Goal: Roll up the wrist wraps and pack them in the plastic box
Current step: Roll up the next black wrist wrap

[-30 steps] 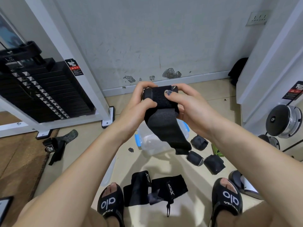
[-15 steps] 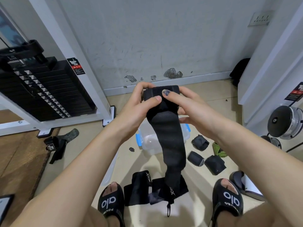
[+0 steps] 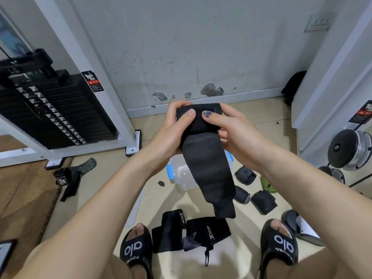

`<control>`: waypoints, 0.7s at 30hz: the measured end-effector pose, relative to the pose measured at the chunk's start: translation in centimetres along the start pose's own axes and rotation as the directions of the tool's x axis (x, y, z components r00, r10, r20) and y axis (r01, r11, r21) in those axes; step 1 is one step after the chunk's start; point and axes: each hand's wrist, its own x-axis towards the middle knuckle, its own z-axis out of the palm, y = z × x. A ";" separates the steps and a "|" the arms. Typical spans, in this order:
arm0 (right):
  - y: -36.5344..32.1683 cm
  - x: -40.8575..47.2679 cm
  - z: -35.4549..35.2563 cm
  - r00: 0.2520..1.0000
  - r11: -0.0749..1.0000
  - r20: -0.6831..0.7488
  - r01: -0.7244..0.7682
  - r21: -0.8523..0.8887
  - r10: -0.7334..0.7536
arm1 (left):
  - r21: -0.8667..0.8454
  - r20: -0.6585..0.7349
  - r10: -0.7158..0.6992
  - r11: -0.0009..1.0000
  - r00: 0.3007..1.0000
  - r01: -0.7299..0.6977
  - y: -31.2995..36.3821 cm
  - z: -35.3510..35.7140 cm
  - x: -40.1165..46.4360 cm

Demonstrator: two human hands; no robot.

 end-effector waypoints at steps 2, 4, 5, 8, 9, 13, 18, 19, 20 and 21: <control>0.1 -0.1 0.0 1.000 1.000 0.028 0.002 -0.020 -0.002 | -0.030 -0.010 0.004 1.000 1.000 -0.004 0.0 0.1 0.0; 0.3 0.0 -0.1 0.999 0.999 0.032 -0.003 -0.044 0.004 | -0.046 -0.005 0.014 0.999 1.000 -0.014 -0.1 0.0 0.1; 0.4 0.0 0.0 1.000 0.999 0.026 -0.012 -0.047 0.013 | -0.036 0.006 0.027 0.999 1.000 -0.027 -0.2 0.0 0.2; 0.7 0.1 0.4 0.999 0.997 -0.012 -0.052 -0.061 0.051 | 0.033 0.075 0.083 0.996 0.994 -0.085 -0.5 -0.1 0.1; 0.8 0.2 0.5 0.998 0.997 -0.037 -0.048 -0.054 0.047 | 0.042 0.092 0.089 0.995 0.992 -0.094 -0.6 0.0 0.0; 1.3 0.5 0.7 0.994 0.999 -0.113 0.006 -0.041 -0.010 | 0.025 0.067 0.056 0.998 0.996 -0.057 -0.4 0.3 0.0; 1.4 0.5 0.8 0.989 0.998 -0.137 0.048 -0.029 -0.051 | 0.087 -0.003 -0.067 0.994 0.998 0.067 -0.5 0.2 0.1; 1.4 0.5 0.7 0.990 0.998 -0.130 0.054 -0.023 -0.056 | 0.069 -0.027 -0.084 0.994 0.996 0.086 -0.5 0.3 0.1; 1.4 0.5 0.7 0.992 0.999 -0.117 0.053 -0.004 -0.054 | 0.039 -0.047 -0.092 0.995 0.995 0.094 -0.5 0.5 0.1; 1.3 0.5 0.7 0.994 0.999 -0.104 0.044 0.014 -0.043 | 0.003 -0.061 -0.098 0.995 0.993 0.098 -0.4 0.6 0.2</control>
